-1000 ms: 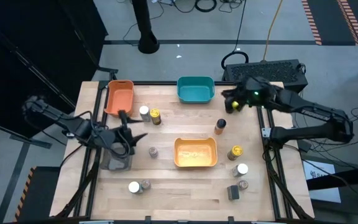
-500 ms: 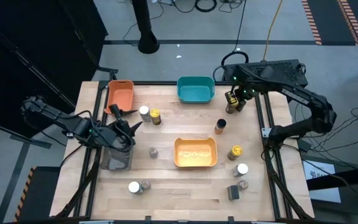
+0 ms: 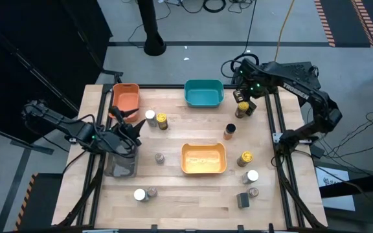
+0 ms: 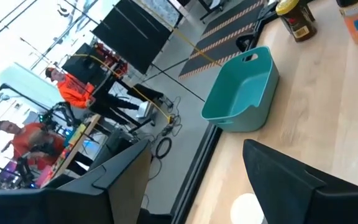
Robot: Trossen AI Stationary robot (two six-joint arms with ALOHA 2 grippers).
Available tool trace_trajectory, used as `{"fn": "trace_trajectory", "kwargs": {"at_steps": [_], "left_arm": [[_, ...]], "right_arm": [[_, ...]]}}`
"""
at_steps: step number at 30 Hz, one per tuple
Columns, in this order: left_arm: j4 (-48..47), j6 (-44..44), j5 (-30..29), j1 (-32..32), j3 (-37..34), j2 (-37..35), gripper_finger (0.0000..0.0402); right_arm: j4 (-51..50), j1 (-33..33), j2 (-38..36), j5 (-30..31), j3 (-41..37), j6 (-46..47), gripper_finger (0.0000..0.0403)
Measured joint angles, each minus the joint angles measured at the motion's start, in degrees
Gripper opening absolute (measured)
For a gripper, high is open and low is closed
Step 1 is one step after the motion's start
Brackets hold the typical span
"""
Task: Sort spices by type
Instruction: Put the top right yellow spice bottle into the green bin
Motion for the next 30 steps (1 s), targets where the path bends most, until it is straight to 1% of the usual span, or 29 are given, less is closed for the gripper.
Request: {"fn": "trace_trajectory", "kwargs": {"at_steps": [3, 8, 13, 23, 30], "left_arm": [[1.94, 1.49, 0.00, 0.00, 0.05, -0.02, 0.0263], [2.61, 2.54, 0.00, 0.05, 0.07, -0.02, 0.0263], [2.61, 2.59, 0.04, 0.93, 0.07, 0.00, 0.0263], [2.61, 2.59, 0.42, 3.06, 0.07, 0.00, 0.0263], [2.61, 2.59, 0.48, 3.26, 0.07, -0.01, 0.0263]], "right_arm": [[-0.02, -0.61, 1.37, -0.20, 0.00, -0.89, 0.0199], [1.27, -1.20, 2.79, -4.31, 0.00, -1.80, 0.0220], [2.41, -1.17, 4.44, -4.33, 0.00, -1.92, 0.0233], [3.58, -1.17, 5.42, -3.78, -0.02, -1.43, 0.0236], [4.01, -1.15, 5.45, -2.82, -0.02, -0.55, 0.0236]]}}
